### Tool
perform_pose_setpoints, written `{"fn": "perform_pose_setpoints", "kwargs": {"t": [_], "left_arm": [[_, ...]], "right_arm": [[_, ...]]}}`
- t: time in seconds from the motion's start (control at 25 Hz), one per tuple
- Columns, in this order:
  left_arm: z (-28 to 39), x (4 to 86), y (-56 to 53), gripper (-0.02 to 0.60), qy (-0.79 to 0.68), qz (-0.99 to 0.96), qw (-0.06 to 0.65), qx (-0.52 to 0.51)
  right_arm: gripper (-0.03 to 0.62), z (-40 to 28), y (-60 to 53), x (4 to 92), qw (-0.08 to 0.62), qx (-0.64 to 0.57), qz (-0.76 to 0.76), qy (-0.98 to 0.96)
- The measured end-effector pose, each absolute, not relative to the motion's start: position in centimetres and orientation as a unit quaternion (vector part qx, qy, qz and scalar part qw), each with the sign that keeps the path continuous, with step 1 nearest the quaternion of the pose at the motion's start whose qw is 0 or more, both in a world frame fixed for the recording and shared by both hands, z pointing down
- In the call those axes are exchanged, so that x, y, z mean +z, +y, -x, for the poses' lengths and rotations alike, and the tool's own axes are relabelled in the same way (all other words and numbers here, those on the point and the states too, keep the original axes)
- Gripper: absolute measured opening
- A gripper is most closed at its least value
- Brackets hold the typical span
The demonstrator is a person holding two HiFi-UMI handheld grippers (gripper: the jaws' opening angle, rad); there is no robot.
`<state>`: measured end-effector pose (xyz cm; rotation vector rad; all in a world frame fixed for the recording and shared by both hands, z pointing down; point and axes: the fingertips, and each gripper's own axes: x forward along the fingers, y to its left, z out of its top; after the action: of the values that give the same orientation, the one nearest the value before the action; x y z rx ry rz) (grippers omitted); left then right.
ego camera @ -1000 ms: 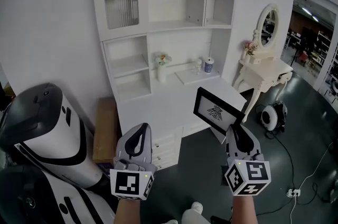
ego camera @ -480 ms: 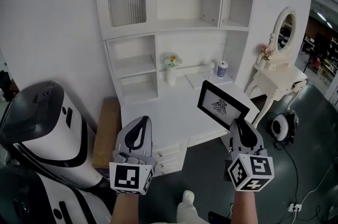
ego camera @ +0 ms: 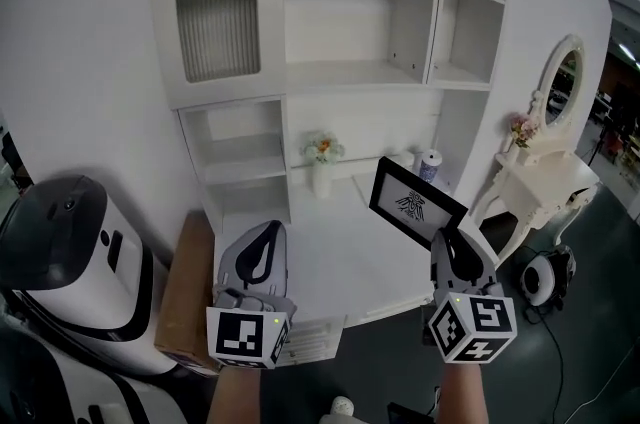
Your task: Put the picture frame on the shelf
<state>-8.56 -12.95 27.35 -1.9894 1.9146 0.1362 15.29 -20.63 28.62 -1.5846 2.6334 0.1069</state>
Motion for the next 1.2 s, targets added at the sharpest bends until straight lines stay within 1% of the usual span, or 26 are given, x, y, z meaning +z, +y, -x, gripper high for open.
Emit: {"fn": "perform_pose_setpoints", "kwargs": {"t": [0.28,0.68,1.0,1.2], "left_arm": [[7.5,27.0,-18.9,0.009,0.685,0.702,0.191,0.045],[7.9,26.6,-24.3,0.009,0.677,0.709,0.191,0.049],[10.6,25.8,-29.0,0.009,0.647,0.734,0.196,0.062],[13.3,24.6,-32.2,0.009,0.622,0.753,0.203,0.066]], "right_arm": [[0.081,-16.2,-27.1,28.0,0.035,0.027,0.509,0.860],[0.081,-16.0,-31.7,27.6,0.035,0.026,0.520,0.853],[0.081,-13.7,-34.8,26.5,0.040,0.030,0.552,0.832],[0.081,-10.8,-36.6,25.6,0.047,0.031,0.574,0.817]]}}
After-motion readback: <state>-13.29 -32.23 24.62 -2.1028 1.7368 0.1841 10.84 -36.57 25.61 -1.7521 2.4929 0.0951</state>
